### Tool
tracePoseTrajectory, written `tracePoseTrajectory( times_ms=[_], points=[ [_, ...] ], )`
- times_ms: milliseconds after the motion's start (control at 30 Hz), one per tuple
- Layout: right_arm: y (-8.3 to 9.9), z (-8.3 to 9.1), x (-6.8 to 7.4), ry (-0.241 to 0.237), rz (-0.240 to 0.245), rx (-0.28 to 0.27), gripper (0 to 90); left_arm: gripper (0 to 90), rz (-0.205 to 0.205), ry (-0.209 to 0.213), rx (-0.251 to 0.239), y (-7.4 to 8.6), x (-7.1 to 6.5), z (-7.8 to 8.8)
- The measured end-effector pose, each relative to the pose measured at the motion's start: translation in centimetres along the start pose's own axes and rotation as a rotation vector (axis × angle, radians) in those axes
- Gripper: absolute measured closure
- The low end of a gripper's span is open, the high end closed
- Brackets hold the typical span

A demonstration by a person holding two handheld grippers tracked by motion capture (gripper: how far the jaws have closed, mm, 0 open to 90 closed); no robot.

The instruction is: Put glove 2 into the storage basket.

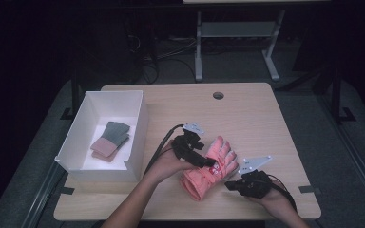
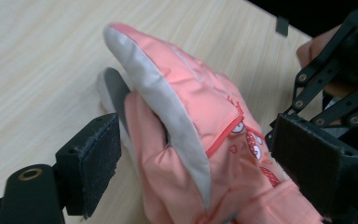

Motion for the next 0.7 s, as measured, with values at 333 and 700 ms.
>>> tracePoseTrajectory(
  times_ms=[333, 700],
  points=[
    [0.4, 0.3, 0.0, 0.017, -0.002, 0.004, 90.0, 13.4, 0.042, 0.035, 0.121, 1.3, 0.7, -3.0],
    [0.4, 1.1, -0.5, 0.066, -0.016, -0.019, 73.7, 12.6, 0.117, 0.07, 0.182, 2.4, 1.5, -4.3]
  ],
)
Point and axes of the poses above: each handheld gripper's, and its own axes: z roughly backward along the jaws, y roughly out of its underside, x roughly to its left, the point moved 1 cm from there along -z, roughly forward along the jaws, and after that the axes turned 3 degrees about -x, right-handed, at the moved point
